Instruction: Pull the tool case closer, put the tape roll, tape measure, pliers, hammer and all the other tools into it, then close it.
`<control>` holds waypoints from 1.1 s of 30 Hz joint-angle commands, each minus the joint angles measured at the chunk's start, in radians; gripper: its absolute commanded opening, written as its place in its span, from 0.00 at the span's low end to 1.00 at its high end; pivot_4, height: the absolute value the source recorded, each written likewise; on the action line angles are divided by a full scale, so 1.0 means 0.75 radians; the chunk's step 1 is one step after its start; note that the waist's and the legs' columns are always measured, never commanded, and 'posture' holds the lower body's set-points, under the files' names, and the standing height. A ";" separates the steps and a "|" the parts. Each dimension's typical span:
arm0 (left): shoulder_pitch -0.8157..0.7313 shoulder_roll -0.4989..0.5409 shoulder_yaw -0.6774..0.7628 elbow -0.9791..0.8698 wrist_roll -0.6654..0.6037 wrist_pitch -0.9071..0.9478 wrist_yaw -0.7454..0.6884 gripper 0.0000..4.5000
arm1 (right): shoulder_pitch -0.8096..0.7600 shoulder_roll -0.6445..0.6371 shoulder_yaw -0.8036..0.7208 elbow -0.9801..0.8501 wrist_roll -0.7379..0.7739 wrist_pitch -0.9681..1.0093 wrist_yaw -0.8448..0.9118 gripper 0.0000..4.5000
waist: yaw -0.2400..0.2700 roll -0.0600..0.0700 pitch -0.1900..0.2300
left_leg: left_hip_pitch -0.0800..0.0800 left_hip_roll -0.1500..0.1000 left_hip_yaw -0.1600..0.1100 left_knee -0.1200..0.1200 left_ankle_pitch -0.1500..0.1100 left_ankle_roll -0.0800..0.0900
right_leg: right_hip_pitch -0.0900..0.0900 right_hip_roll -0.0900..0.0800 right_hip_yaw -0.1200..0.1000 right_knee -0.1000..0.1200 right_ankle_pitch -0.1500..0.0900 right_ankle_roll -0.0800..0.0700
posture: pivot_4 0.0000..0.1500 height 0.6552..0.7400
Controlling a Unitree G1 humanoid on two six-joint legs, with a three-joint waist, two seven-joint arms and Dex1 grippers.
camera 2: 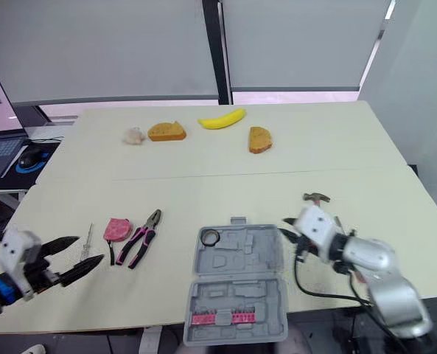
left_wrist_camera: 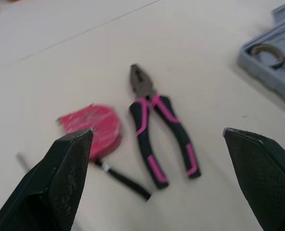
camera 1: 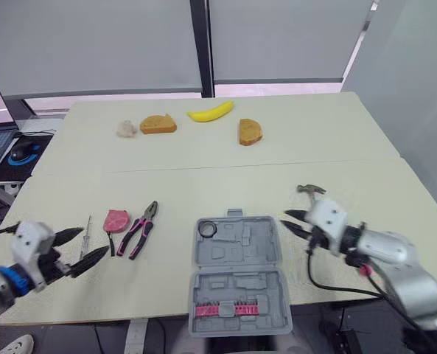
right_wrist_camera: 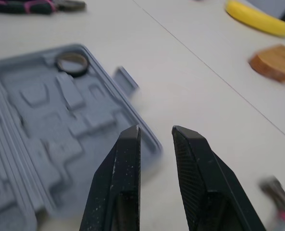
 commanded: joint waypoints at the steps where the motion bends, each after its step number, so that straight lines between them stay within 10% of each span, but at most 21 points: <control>1: 0.058 0.049 0.108 0.131 0.015 -0.060 -0.034 1.00 | 0.168 -0.084 -0.264 -0.104 0.094 0.042 0.048 0.34 | 0.004 -0.001 0.000 | 0.001 0.000 0.000 0.000 0.000 0.000 | 0.001 0.000 -0.001 0.000 0.000 0.000 | 1.00 1.00; 12: -0.011 0.293 0.070 0.536 0.087 -0.198 -0.290 1.00 | 0.503 -0.456 -0.772 0.107 0.231 -0.012 0.405 0.98 | 0.035 -0.003 -0.002 | 0.005 0.002 0.000 -0.001 -0.001 0.001 | 0.012 -0.002 -0.004 -0.019 0.002 -0.002 | 1.00 1.00; 27: -0.010 0.245 0.079 0.426 0.069 -0.085 -0.223 1.00 | 0.349 -0.543 -0.638 0.082 0.292 -0.018 0.420 1.00 | 0.032 -0.003 -0.002 | 0.002 0.002 0.001 -0.002 -0.004 0.003 | 0.011 -0.003 -0.003 -0.019 0.002 -0.003 | 1.00 1.00; 33: 0.069 0.031 0.120 0.082 -0.017 0.122 0.017 1.00 | 0.040 -0.546 -0.374 -0.122 0.476 0.119 0.374 1.00 | 0.031 -0.003 -0.002 | 0.002 0.002 0.002 -0.002 -0.004 0.003 | 0.011 -0.003 -0.002 -0.019 0.002 -0.002 | 1.00 1.00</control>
